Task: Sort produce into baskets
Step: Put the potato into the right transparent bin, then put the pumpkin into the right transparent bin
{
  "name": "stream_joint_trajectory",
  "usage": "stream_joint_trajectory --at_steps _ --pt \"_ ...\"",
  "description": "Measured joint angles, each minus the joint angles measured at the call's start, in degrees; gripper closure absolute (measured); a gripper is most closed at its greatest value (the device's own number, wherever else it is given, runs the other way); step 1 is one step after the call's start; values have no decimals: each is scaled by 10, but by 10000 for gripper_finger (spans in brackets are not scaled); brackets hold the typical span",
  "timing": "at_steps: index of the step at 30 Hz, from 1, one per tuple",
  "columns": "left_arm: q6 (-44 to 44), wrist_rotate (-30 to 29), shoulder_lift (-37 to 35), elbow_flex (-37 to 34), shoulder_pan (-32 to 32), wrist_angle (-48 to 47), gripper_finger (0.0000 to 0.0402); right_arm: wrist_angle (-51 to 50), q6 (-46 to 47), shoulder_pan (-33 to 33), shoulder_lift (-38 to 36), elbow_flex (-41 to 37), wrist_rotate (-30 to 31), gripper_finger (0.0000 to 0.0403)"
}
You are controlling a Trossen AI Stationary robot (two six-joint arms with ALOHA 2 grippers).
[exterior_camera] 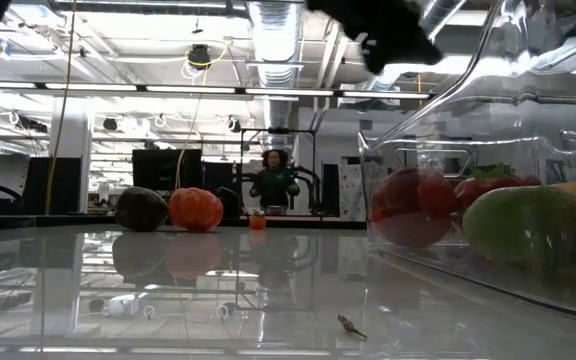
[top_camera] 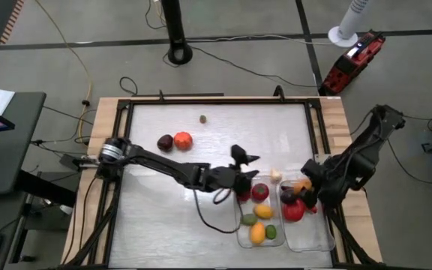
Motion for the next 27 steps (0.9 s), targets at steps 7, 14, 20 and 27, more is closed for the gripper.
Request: stream_joint_trajectory --at_steps 7,14,20,27 --pt "-69 -7 -147 -177 1 4 137 -17 80 37 38 0 -37 34" --pt "-203 16 -300 -326 20 -45 137 -25 100 31 53 0 -65 11" --pt "-341 20 -395 -405 64 -151 137 -31 65 17 51 0 26 18" --pt "-414 112 -394 -444 195 -246 137 -44 3 -6 51 0 146 23"
